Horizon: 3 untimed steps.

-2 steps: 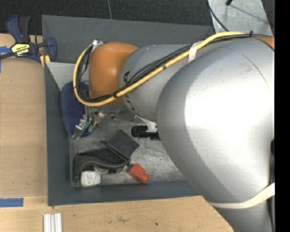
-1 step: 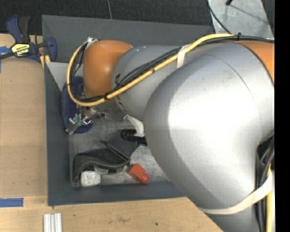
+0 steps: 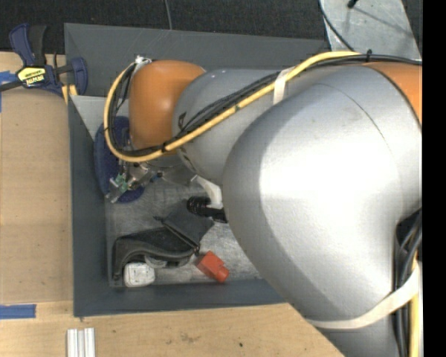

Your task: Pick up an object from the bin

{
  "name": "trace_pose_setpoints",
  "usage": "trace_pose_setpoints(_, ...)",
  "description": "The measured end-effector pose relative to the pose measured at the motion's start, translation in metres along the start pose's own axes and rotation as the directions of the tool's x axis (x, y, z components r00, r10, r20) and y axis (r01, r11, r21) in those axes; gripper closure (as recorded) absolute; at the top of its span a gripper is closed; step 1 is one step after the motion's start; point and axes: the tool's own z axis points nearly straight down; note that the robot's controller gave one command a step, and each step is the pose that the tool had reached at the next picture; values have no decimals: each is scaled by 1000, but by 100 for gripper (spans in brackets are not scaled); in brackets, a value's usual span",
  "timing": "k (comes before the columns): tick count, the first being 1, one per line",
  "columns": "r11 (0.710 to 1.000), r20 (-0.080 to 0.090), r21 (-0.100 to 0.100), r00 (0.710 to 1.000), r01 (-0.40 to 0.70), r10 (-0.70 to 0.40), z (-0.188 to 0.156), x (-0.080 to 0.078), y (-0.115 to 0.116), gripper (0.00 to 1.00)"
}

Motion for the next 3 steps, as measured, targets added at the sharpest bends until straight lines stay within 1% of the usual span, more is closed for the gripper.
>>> trace_pose_setpoints(1, 1000, -9, 25, 1000, 3, -3, -17, -1, 1, 100)
trace_pose_setpoints(3, 1000, -8, 23, 1000, 7, -7, -93, -5, 5, 100)
